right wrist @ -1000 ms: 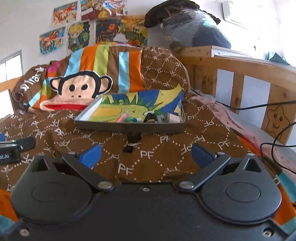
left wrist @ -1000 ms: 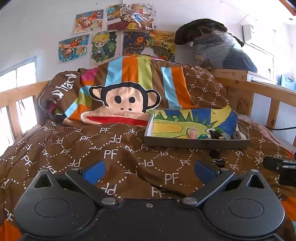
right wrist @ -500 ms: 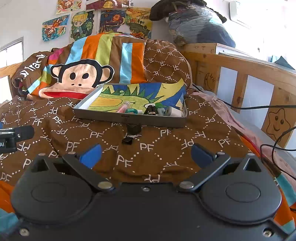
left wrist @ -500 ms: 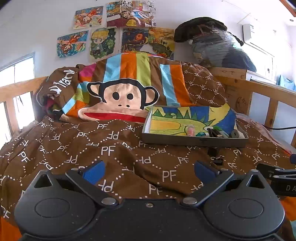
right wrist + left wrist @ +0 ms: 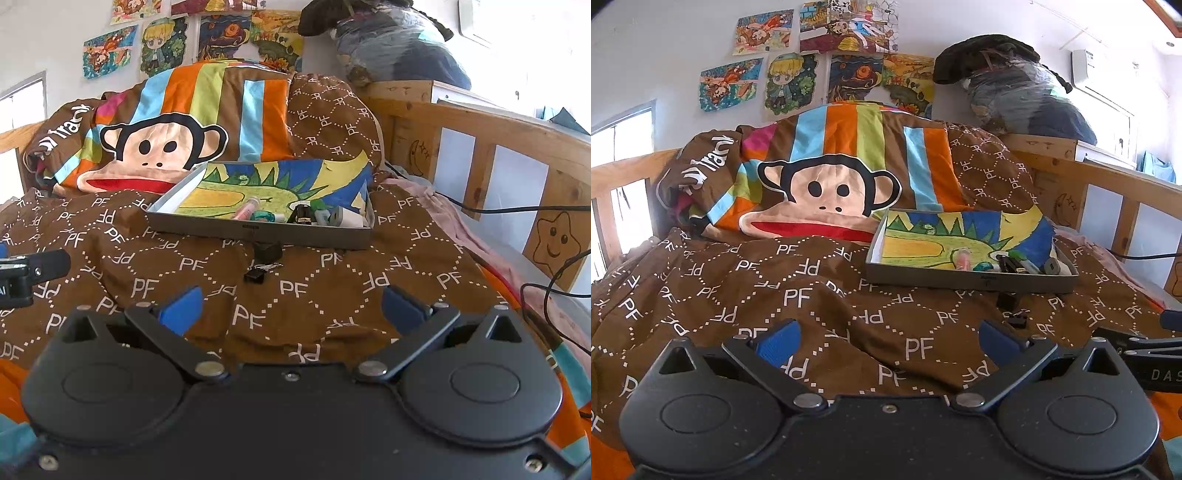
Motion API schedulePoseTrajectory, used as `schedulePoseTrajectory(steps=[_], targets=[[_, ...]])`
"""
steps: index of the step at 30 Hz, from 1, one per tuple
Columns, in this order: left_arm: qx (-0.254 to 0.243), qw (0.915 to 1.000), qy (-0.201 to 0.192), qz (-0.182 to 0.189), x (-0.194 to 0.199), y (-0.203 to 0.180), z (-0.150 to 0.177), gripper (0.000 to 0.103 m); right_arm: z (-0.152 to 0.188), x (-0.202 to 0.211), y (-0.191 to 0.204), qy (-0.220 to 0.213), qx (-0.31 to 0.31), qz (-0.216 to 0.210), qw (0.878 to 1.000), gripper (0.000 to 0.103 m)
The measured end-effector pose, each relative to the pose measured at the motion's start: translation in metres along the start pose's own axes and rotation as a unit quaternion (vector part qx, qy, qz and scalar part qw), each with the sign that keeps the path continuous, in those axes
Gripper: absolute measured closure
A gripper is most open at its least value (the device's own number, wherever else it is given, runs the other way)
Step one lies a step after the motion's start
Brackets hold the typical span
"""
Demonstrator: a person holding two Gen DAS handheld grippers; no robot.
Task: Organize rigid objects
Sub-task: 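Lift both open tools up and away from the tray, then lower the right tool onto the black binder clip and close it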
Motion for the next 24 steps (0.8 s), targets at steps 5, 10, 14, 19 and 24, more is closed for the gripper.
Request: schedulePoseTrajectory(steps=[5, 10, 14, 19, 24], targets=[[0.011, 0.9999, -0.005, -0.001, -0.001, 0.004, -0.001, 0.001, 0.0, -0.005, 0.0, 0.009, 0.001, 0.0, 1.0, 0.0], [0.016, 0.9998, -0.011, -0.004, -0.009, 0.009, -0.006, 0.001, -0.008, -0.019, 0.001, 0.001, 0.013, -0.012, 1.0, 0.0], [0.018, 0.9991, 0.014, 0.035, -0.033, 0.008, -0.016, 0.001, -0.016, -0.042, 0.004, -0.007, 0.034, -0.022, 0.999, 0.0], [0.01, 0.9927, 0.053, 0.108, -0.083, 0.002, -0.03, 0.001, -0.021, -0.08, 0.007, 0.015, 0.02, -0.055, 0.998, 0.0], [0.01, 0.9825, 0.097, 0.159, -0.147, -0.007, -0.037, 0.001, -0.019, -0.117, 0.014, 0.039, 0.04, -0.103, 0.993, 0.0]])
Point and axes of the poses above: each gripper's, at about its wrist camera, not at the fingertips, and x roughly against the way its jaws point, y to its left, z to its underside, the point moved 4 cm from there along -x, roughly the way its jaws point, and after that the axes turned 11 degrees about z, right-handed, at the moved point
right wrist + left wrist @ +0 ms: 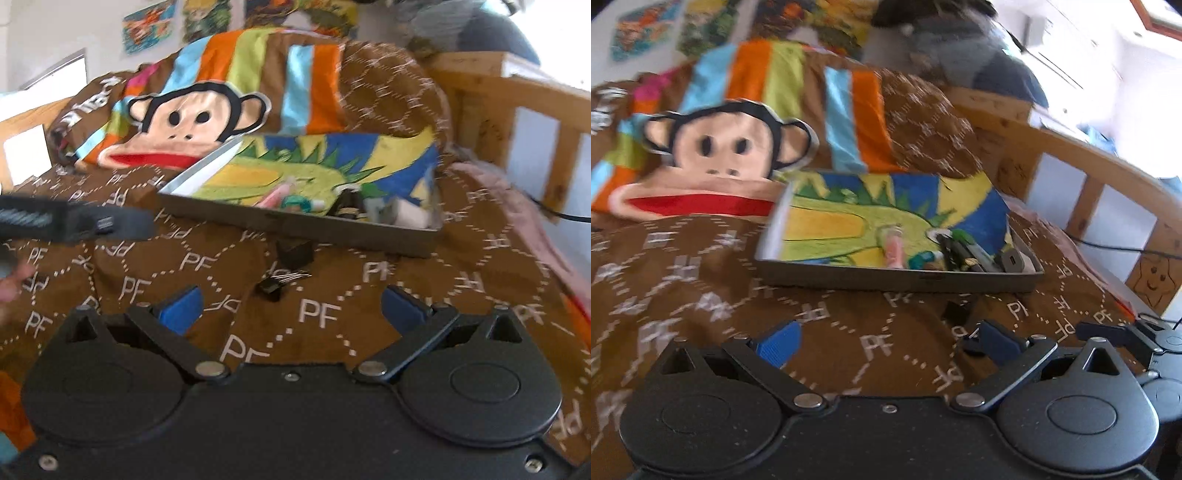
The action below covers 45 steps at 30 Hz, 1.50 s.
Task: Organize rigid objects
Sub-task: 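Lower the right tool onto the black binder clip and close it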
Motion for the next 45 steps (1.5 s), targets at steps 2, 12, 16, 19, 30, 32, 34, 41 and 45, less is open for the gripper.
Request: schedulePoseTrajectory(steps=[2, 12, 16, 19, 30, 32, 34, 41, 45], targets=[[-0.01, 0.9995, 0.023, 0.02, -0.024, 0.002, -0.006, 0.001, -0.001, -0.013, 0.003, 0.003, 0.019, -0.006, 1.0, 0.0], [-0.05, 0.9909, 0.086, 0.09, -0.101, -0.003, -0.02, 0.009, 0.0, -0.067, 0.004, 0.048, 0.031, -0.054, 0.997, 0.0], [-0.049, 0.9887, 0.088, 0.111, -0.112, -0.004, -0.022, 0.018, -0.004, -0.077, -0.001, 0.035, 0.03, -0.062, 0.997, 0.001], [-0.06, 0.9849, 0.1, 0.129, -0.119, -0.009, -0.023, 0.027, -0.007, -0.082, 0.004, 0.027, 0.045, -0.064, 0.997, 0.001], [-0.047, 0.9745, 0.151, 0.159, -0.146, -0.011, -0.021, 0.071, -0.009, -0.106, 0.009, 0.04, 0.048, -0.07, 0.996, 0.046], [-0.043, 0.9749, 0.159, 0.15, -0.149, -0.012, -0.018, 0.072, -0.008, -0.107, 0.007, 0.039, 0.05, -0.065, 0.996, 0.054], [-0.043, 0.9759, 0.159, 0.143, -0.149, -0.014, -0.017, 0.072, -0.008, -0.107, 0.008, 0.04, 0.053, -0.063, 0.996, 0.06], [-0.026, 0.981, 0.152, 0.117, -0.145, -0.016, -0.017, 0.074, -0.007, -0.102, 0.011, 0.049, 0.066, -0.062, 0.995, 0.064], [-0.014, 0.9845, 0.139, 0.106, -0.132, -0.016, -0.013, 0.074, -0.007, -0.092, 0.011, 0.061, 0.069, -0.061, 0.994, 0.064]])
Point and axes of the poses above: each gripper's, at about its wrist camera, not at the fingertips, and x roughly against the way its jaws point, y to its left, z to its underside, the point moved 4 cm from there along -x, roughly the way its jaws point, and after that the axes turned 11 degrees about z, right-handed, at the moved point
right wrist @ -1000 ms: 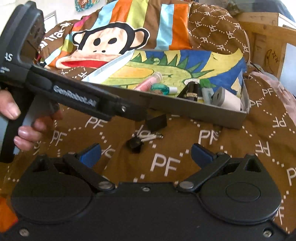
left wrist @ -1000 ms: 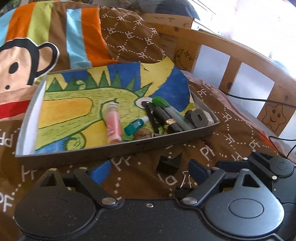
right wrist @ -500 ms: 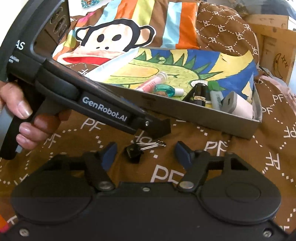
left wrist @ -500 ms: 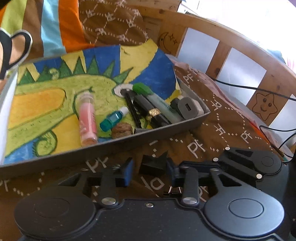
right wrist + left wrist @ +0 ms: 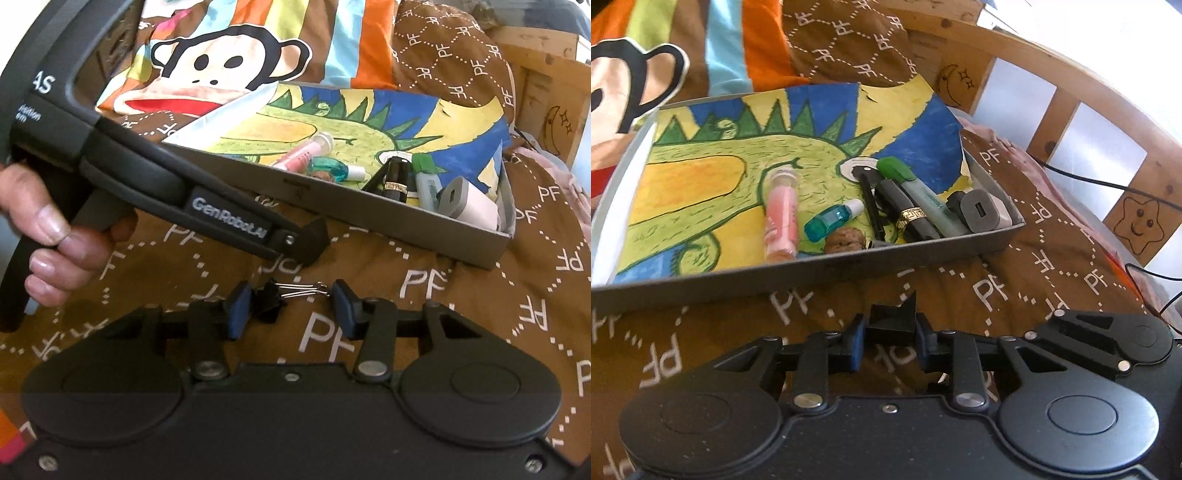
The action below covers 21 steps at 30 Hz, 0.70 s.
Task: Organize rigid objects
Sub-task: 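Lower the right tool onto the black binder clip and close it, then carry the black binder clip into the tray and open the right tool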
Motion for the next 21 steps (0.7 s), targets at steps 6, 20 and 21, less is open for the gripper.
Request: schedulePoseTrajectory(steps=[6, 20, 21], targets=[[0.01, 0.9992, -0.033, -0.02, 0.028, -0.007, 0.014, 0.074, 0.007, 0.028, -0.003, 0.002, 0.005, 0.007, 1.0, 0.064], [-0.003, 0.9836, -0.143, -0.109, 0.079, -0.02, -0.009, 0.074, -0.033, 0.083, -0.049, -0.121, -0.043, 0.051, 0.99, 0.064], [0.0, 0.982, -0.149, -0.116, 0.078, -0.018, -0.014, 0.074, -0.038, 0.081, -0.052, -0.128, -0.046, 0.056, 0.989, 0.064]])
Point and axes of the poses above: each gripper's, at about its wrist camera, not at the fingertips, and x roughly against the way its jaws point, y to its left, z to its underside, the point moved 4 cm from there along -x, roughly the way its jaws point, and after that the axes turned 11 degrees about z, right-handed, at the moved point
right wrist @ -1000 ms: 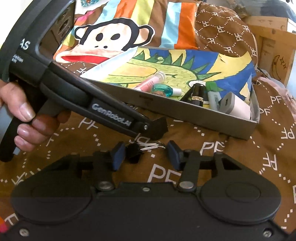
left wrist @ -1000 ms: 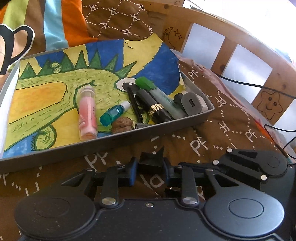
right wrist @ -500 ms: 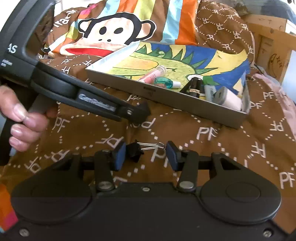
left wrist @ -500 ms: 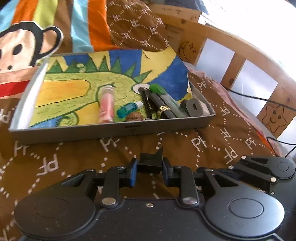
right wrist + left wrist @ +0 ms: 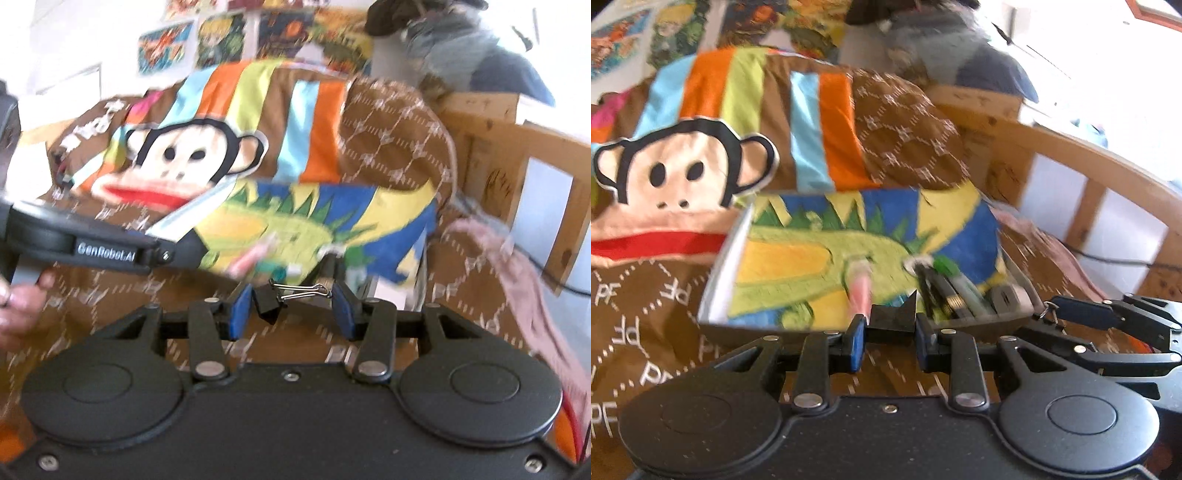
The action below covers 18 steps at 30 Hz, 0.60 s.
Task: Organize rigid objects
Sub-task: 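Carry the black binder clip into the tray and open the right tool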
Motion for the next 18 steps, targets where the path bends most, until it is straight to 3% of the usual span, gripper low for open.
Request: schedulePoseTrajectory(steps=[5, 10, 18], targets=[[0.018, 0.9995, -0.02, -0.016, -0.024, 0.01, -0.018, 0.074, -0.011, -0.017, -0.017, -0.015, -0.003, 0.014, 1.0, 0.064], [0.022, 0.9995, -0.014, -0.017, -0.05, 0.021, -0.021, 0.074, -0.017, -0.045, -0.029, -0.014, -0.011, 0.014, 1.0, 0.064], [0.009, 0.9998, 0.008, -0.015, -0.077, 0.029, -0.014, 0.074, -0.011, -0.085, -0.017, -0.001, 0.01, 0.01, 1.0, 0.064]])
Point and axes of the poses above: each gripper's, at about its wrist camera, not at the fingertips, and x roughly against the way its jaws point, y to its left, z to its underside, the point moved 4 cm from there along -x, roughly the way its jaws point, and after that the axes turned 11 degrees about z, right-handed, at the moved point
